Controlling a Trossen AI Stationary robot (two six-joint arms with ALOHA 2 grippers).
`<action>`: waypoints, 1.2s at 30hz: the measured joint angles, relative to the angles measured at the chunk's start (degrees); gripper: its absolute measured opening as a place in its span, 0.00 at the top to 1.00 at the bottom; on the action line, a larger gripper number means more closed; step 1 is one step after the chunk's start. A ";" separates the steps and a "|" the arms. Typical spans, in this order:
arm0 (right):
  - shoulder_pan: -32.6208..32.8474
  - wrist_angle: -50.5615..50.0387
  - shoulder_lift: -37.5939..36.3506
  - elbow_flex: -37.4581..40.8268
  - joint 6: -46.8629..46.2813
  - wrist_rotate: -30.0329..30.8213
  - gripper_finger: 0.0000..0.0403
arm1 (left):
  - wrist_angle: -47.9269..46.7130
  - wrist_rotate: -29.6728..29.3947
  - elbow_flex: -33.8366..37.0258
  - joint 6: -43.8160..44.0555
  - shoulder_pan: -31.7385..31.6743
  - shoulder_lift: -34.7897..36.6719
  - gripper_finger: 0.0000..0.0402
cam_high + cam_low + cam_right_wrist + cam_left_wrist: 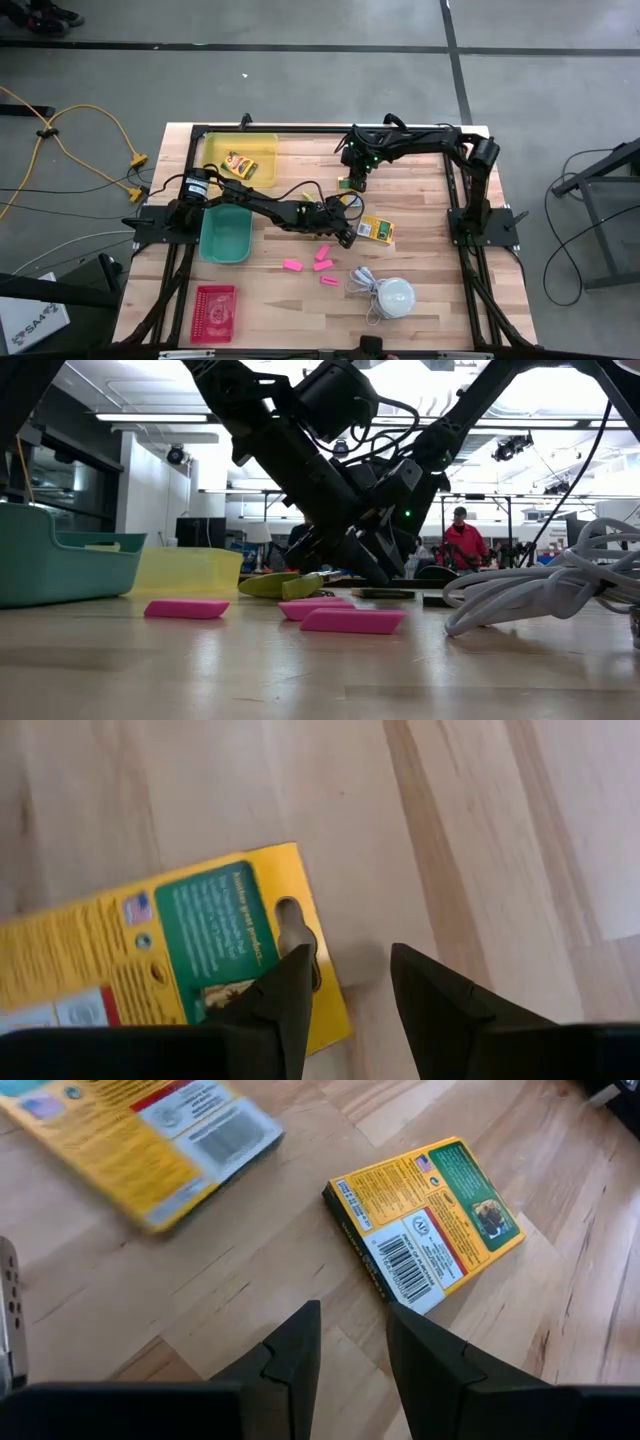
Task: Pick & Place School Supplies
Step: Put the top yellow crayon box into the yellow bin
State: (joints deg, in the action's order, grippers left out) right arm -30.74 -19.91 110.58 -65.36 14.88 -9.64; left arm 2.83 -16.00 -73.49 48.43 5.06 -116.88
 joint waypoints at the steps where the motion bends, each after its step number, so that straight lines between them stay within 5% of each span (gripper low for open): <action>1: 0.16 0.23 0.34 -0.02 0.12 0.48 0.68 | -0.04 -0.01 0.00 -0.01 0.00 0.00 0.72; 15: 0.83 -2.35 0.83 -0.13 -3.10 5.75 0.69 | -1.30 -0.01 0.00 -0.03 0.00 0.02 0.72; 36: 0.76 -3.25 0.44 -0.02 -3.28 6.50 0.98 | -1.31 -0.01 0.00 -0.34 0.00 0.02 0.72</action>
State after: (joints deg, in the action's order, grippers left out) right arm -29.98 -23.16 111.02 -65.39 11.60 -3.14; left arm 1.52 -16.01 -73.49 48.10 5.06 -116.86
